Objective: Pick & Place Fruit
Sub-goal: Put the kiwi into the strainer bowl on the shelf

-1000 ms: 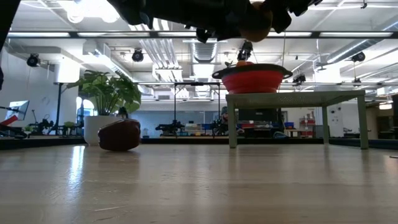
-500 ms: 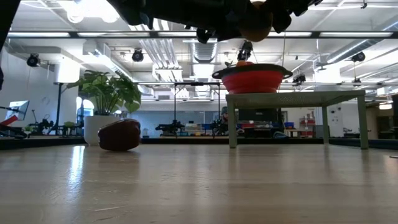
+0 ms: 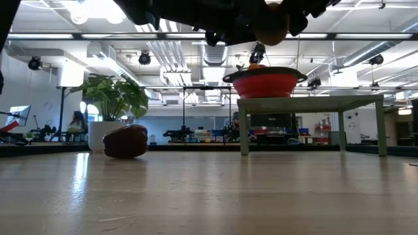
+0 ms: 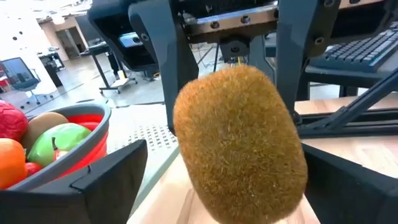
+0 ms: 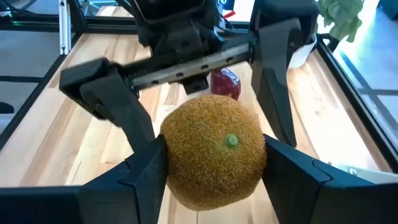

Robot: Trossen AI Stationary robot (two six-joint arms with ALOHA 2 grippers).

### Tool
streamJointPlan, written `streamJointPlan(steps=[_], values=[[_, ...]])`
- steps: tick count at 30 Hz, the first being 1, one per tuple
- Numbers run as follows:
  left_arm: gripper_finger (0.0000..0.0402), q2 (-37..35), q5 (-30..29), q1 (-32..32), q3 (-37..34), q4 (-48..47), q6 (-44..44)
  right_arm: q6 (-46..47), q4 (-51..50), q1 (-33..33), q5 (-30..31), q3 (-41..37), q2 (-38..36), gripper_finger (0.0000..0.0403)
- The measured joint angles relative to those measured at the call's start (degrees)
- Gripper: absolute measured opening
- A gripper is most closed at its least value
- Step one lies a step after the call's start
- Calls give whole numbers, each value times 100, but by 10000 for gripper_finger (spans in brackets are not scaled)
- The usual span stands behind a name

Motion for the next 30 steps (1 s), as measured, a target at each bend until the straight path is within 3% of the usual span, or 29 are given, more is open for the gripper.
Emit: streamJointPlan(steps=[4,12,22,30], values=[[387,-60,5,-2,-16,-122,0,101,-285,0,4,98,-33,220],[386,-262,7,-2,-31,-1378,-70,162,-1436,0,69,734,-49,217],[386,-273,22,-2,-37,-1814,-595,-3,-2648,-132,2302,1500,-51,219],[386,-273,24,-4,-37,-1798,-760,-320,-2721,-1082,2588,1694,-51,220]])
